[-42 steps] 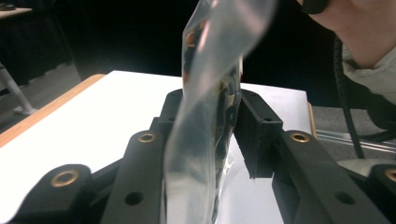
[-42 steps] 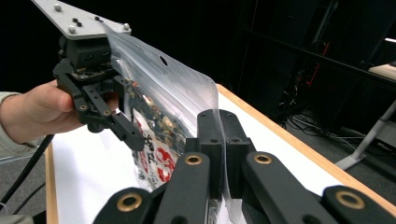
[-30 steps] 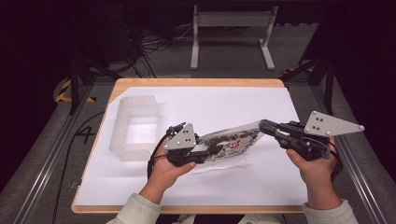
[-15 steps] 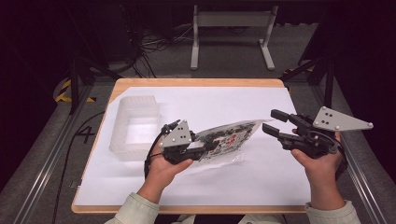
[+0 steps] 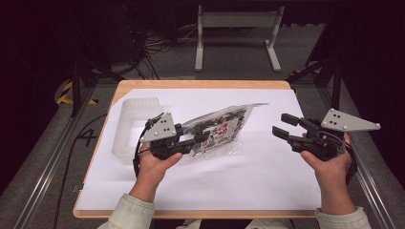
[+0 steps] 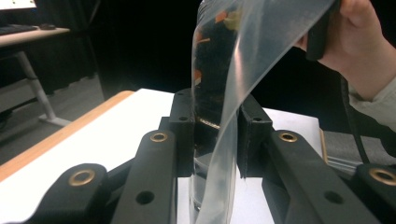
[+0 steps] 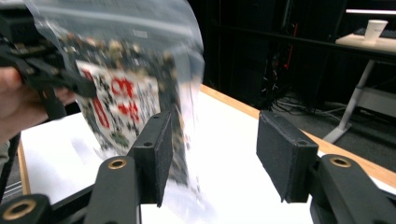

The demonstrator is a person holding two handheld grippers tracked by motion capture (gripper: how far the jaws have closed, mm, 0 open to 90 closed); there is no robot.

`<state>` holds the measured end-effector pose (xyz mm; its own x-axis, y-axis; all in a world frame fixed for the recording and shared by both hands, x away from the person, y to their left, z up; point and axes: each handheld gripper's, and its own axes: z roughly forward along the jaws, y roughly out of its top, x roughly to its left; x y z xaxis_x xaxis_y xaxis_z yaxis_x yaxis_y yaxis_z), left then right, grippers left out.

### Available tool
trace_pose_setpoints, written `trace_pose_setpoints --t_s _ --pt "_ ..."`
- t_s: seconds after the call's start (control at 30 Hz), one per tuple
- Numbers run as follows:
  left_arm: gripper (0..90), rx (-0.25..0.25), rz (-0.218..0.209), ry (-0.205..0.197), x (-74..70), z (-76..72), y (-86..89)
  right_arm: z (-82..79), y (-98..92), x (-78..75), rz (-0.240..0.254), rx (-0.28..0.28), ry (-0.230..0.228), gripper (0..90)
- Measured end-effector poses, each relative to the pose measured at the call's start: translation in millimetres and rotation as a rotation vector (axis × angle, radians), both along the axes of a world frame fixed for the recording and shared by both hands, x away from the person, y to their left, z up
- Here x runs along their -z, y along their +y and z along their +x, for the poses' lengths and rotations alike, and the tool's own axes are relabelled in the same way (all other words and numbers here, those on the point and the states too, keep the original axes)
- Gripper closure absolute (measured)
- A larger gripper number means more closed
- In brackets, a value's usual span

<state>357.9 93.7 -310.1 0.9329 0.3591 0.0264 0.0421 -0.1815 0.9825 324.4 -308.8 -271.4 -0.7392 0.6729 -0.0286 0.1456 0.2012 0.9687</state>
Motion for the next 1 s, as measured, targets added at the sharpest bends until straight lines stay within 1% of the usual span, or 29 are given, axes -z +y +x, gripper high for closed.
trace_pose_setpoints --t_s 0.07,0.2,0.3,0.33,0.4,0.47,0.53,0.6,0.63,0.7,0.83,0.93,1.0 --pt "72.5 -0.010 -0.014 0.000 -2.8 1.5 5.9 2.2 -2.1 3.0 -0.002 0.003 0.011 45.9" --pt "72.6 -0.029 -0.024 0.005 -7.0 3.8 15.9 5.7 -6.1 8.4 0.004 0.013 0.038 47.0" --pt "72.6 -0.061 -0.037 0.011 -9.3 6.2 24.6 8.0 -8.4 11.9 0.000 0.019 0.054 47.7" --pt "72.6 -0.061 -0.037 0.011 -9.3 6.2 24.6 8.0 -8.4 11.9 0.000 0.019 0.054 47.7" --pt "72.6 -0.077 -0.050 0.020 -9.9 8.3 30.7 10.2 -10.0 15.1 0.000 0.022 0.068 48.2" --pt "72.6 -0.089 -0.057 0.018 -10.0 10.0 35.7 11.9 -11.1 17.3 0.002 0.024 0.076 48.5" --pt "72.6 -0.100 -0.061 0.024 -11.2 11.6 41.7 14.0 -12.4 19.4 0.002 0.025 0.087 48.8" --pt "72.6 -0.119 -0.063 0.017 -13.4 12.8 46.7 15.5 -12.7 21.0 0.001 0.024 0.095 49.0" --pt "72.6 -0.119 -0.063 0.017 -13.4 12.8 46.7 15.5 -12.7 21.0 0.001 0.024 0.095 49.0" --pt "72.6 -0.135 -0.073 0.008 -14.7 13.3 50.8 17.3 -13.4 23.0 -0.002 0.026 0.103 49.3" --pt "72.6 -0.162 -0.090 0.006 -16.2 14.4 59.5 19.8 -14.1 25.7 0.000 0.027 0.115 49.4" --pt "72.6 -0.179 -0.097 0.009 -16.9 15.5 64.3 21.7 -14.0 27.6 0.000 0.024 0.127 49.3" --pt "72.6 -0.193 -0.095 0.008 -17.6 16.5 68.0 22.9 -13.7 28.5 -0.001 0.026 0.130 49.3"
